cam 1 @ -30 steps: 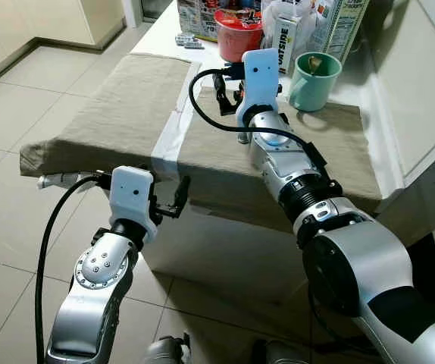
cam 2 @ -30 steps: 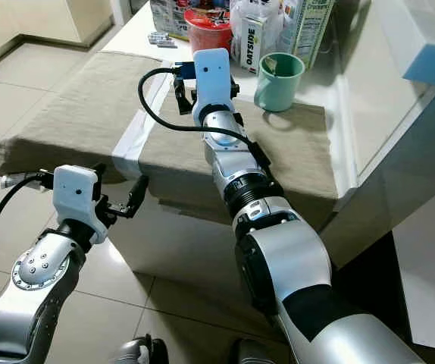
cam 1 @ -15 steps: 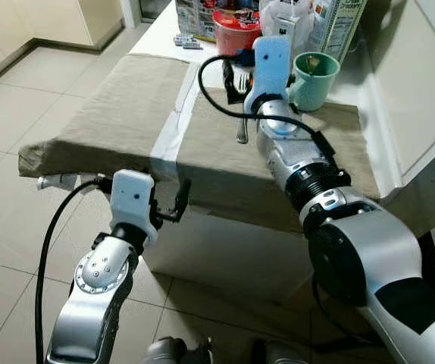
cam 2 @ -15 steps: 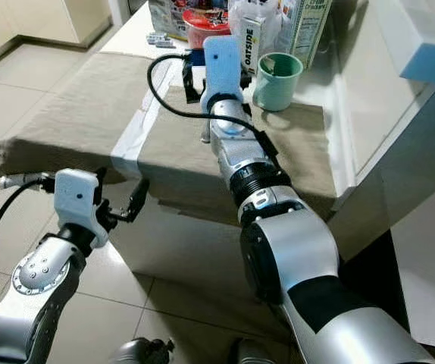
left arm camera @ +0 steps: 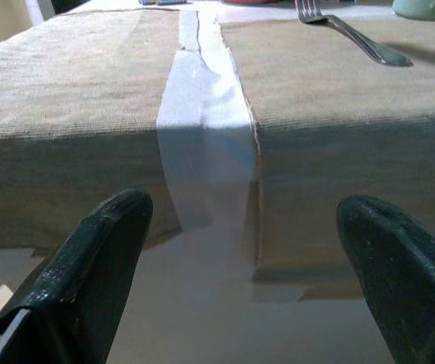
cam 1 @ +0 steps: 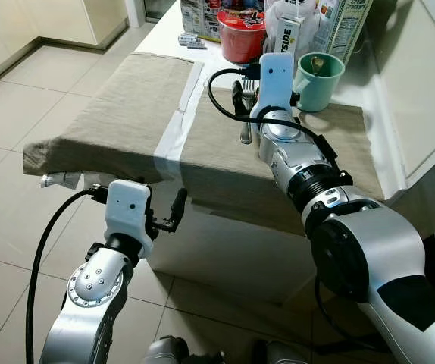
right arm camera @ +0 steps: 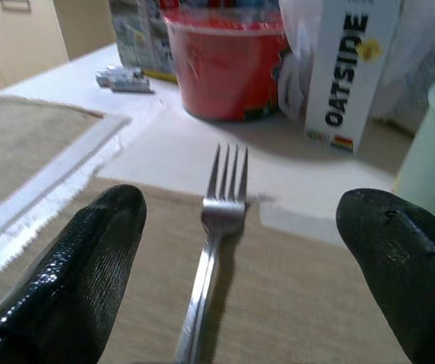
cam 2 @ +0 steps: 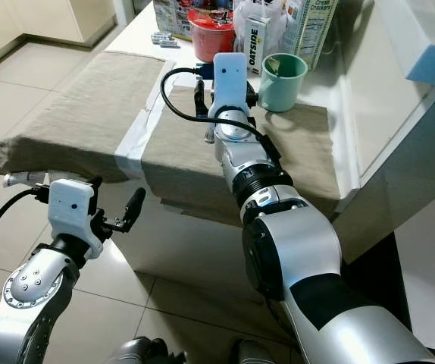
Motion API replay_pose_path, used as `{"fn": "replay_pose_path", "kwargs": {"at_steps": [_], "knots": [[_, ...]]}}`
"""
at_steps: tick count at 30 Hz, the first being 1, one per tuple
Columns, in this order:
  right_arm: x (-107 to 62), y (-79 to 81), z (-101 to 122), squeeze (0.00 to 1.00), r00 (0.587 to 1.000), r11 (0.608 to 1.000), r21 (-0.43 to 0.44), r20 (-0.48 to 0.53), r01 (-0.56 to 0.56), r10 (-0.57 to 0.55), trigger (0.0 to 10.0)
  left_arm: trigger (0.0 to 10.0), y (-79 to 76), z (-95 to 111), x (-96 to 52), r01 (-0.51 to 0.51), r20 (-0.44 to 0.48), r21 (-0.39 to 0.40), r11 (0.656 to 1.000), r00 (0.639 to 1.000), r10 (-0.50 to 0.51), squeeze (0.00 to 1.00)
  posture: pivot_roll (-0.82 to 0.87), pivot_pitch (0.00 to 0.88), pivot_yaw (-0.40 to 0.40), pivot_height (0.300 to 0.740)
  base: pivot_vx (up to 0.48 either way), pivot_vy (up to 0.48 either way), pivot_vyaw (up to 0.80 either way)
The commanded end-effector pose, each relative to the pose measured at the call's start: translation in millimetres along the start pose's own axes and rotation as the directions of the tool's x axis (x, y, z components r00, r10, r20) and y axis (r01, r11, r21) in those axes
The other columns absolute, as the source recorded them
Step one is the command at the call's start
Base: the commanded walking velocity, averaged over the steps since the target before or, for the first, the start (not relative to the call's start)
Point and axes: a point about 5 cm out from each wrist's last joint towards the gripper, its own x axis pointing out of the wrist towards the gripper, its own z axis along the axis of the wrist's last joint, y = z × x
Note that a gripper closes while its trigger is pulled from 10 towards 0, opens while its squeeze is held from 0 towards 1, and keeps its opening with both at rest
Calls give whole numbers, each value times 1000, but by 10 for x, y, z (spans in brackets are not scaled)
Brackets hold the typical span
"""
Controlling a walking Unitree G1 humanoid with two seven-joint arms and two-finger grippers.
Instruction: Setting the table
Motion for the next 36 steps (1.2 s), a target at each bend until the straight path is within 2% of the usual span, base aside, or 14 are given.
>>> {"fn": "replay_pose_path", "kwargs": {"at_steps": [1,10,15,16,17,18,24,25,26,27,30,34,35,36], "knots": [[-25,-31,-181,0,997,1000,-3,-80,11,-11,10000,10000,1,23,-29,7,-3,12,1000,1000,-7,0,80,165,14,740,0,0,0],[-79,-29,-430,0,979,997,79,-201,-3,19,10000,10000,-9,31,-41,10,-9,14,1000,1000,-10,0,76,176,12,740,0,0,0],[-92,-23,-474,0,976,997,75,-216,-13,29,10000,10000,-16,32,-47,11,-14,13,1000,1000,-11,0,74,181,9,740,0,0,0],[-94,-17,-478,0,976,997,73,-217,-15,31,2353,10000,-17,33,-47,11,-14,13,1000,1000,-11,0,74,181,9,740,0,0,0],[-94,-17,-478,0,976,997,73,-217,-15,31,2353,10000,-17,33,-47,11,-14,13,1000,1000,-11,0,74,181,9,740,0,0,0],[-97,-4,-484,0,975,997,72,-218,-24,39,0,10000,-19,34,-46,11,-13,12,1000,1000,-11,0,73,182,8,740,0,0,0],[-105,30,-494,0,974,995,85,-216,-48,65,0,10000,-26,36,-41,10,-14,8,1000,1000,-10,0,71,186,4,740,0,0,0],[-107,33,-501,31,974,995,88,-218,-50,68,0,10000,-26,35,-39,10,-14,8,1000,1000,-10,0,70,187,4,740,0,0,0],[-111,38,-512,576,973,995,88,-220,-54,72,0,10000,-27,35,-37,9,-14,7,1000,1000,-9,0,68,187,3,740,0,0,0],[-118,48,-530,745,971,994,90,-225,-63,82,0,10000,-29,35,-32,9,-14,6,1000,1000,-9,0,67,188,2,740,0,0,0],[-123,52,-544,749,970,993,92,-228,-67,87,0,10000,-33,36,-27,10,-13,4,1000,1000,-10,0,66,188,2,740,0,0,0],[-128,50,-561,667,969,994,89,-232,-69,88,0,10000,-36,36,-19,10,-13,2,1000,1000,-10,0,64,190,2,740,0,0,0],[-130,49,-567,75,968,994,86,-233,-70,89,0,10000,-36,35,-16,10,-13,1,1000,1000,-10,0,63,189,3,740,0,0,0],[-130,49,-567,75,968,994,86,-233,-70,89,0,10000,-36,35,-16,10,-13,1,1000,1000,-10,0,63,189,3,740,0,0,0]]}}
